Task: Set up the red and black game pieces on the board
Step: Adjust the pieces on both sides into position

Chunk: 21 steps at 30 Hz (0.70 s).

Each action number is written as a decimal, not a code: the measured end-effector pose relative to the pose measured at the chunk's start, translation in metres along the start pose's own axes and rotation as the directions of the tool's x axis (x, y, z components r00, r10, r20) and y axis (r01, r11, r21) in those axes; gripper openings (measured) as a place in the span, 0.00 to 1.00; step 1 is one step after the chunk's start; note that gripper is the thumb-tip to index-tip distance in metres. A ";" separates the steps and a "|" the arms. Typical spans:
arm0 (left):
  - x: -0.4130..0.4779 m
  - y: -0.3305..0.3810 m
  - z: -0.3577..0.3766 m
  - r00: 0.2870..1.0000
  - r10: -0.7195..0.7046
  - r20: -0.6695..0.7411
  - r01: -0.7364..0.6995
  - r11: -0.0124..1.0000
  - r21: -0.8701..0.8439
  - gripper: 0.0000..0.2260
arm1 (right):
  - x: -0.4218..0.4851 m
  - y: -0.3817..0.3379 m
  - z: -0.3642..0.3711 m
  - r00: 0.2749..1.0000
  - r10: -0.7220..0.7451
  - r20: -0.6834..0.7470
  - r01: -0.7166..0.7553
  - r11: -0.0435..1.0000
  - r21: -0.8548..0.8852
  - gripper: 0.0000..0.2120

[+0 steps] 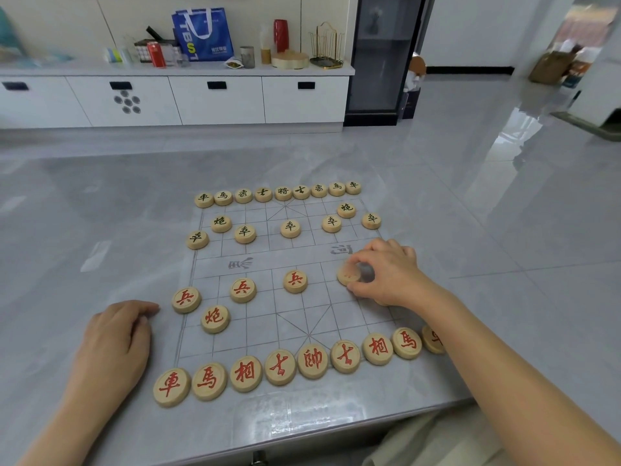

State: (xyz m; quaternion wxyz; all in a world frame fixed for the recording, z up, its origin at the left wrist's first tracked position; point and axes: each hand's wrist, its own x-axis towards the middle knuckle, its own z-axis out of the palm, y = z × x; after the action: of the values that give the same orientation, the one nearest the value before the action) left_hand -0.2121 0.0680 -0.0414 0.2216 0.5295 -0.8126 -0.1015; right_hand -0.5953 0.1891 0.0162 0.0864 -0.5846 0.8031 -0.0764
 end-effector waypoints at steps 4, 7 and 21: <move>-0.001 0.000 0.000 1.000 -0.002 0.002 0.002 1.000 -0.010 0.10 | -0.001 0.000 0.000 1.000 -0.005 -0.002 0.005 1.000 0.001 0.22; -0.001 0.001 0.000 1.000 0.001 0.005 -0.001 1.000 -0.011 0.10 | 0.000 0.000 0.000 1.000 -0.005 -0.002 0.005 1.000 0.003 0.22; -0.001 0.009 -0.003 1.000 -0.004 0.006 0.004 1.000 -0.022 0.11 | -0.004 -0.010 -0.005 1.000 -0.012 -0.012 0.012 0.999 0.029 0.32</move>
State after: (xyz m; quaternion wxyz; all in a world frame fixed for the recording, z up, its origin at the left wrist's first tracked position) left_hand -0.2173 0.0730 -0.0356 0.2250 0.5283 -0.8109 -0.1125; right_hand -0.5862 0.1905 0.0235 0.0896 -0.5878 0.7988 -0.0922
